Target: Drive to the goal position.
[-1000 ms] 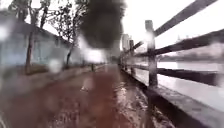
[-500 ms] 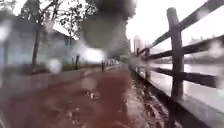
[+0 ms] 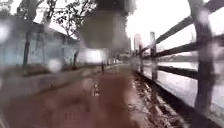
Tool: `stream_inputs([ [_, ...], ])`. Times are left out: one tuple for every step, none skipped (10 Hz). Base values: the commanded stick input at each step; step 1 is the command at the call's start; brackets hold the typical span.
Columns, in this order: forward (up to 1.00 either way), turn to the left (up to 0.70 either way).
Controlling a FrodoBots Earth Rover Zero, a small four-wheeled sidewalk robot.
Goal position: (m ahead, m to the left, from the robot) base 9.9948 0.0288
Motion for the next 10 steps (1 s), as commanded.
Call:
stream_inputs([
  [1.00,0.01],
  [1.00,0.01],
  [1.00,0.01],
  [1.00,0.01],
  [1.00,0.01],
  [1.00,0.01],
  [1.00,0.01],
  [1.00,0.01],
  [1.00,0.01],
  [1.00,0.01],
])
